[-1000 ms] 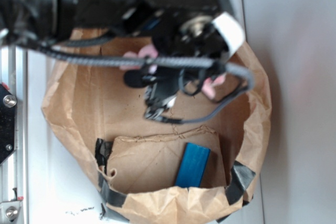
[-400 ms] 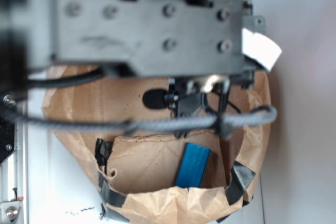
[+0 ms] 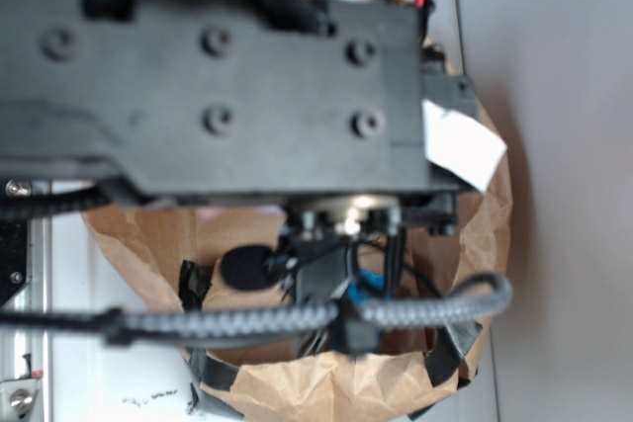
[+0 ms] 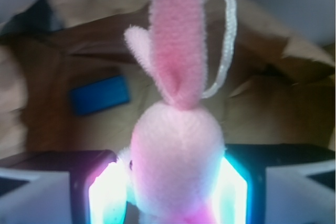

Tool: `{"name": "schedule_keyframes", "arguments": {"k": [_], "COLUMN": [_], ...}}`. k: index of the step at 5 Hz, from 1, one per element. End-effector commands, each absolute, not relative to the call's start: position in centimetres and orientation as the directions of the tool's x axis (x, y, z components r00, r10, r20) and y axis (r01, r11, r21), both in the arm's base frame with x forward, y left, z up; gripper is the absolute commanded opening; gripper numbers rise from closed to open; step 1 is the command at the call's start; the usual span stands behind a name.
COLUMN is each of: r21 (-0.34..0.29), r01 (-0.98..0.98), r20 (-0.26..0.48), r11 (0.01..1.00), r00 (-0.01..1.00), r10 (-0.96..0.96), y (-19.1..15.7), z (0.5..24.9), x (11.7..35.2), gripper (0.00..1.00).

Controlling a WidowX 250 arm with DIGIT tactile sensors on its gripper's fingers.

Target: Grab the pink bunny.

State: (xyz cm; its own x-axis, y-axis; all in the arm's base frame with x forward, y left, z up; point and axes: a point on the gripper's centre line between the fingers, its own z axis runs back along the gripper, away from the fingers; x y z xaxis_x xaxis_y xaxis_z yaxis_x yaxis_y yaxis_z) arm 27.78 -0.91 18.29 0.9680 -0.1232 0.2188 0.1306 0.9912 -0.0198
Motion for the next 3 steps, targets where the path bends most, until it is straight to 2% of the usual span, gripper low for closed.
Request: {"name": "schedule_keyframes", "arguments": {"k": [1, 3], "r21": [-0.01, 0.018], "r01": [0.104, 0.113], "r20": [0.306, 0.3], "r11": [0.995, 0.993], "r00": [0.947, 0.947], "r10": [-0.096, -0.114], "y": [-1.14, -1.28], "z": [21.52, 21.17], "x": [26.69, 26.92], "gripper": [0.0, 0.0]}}
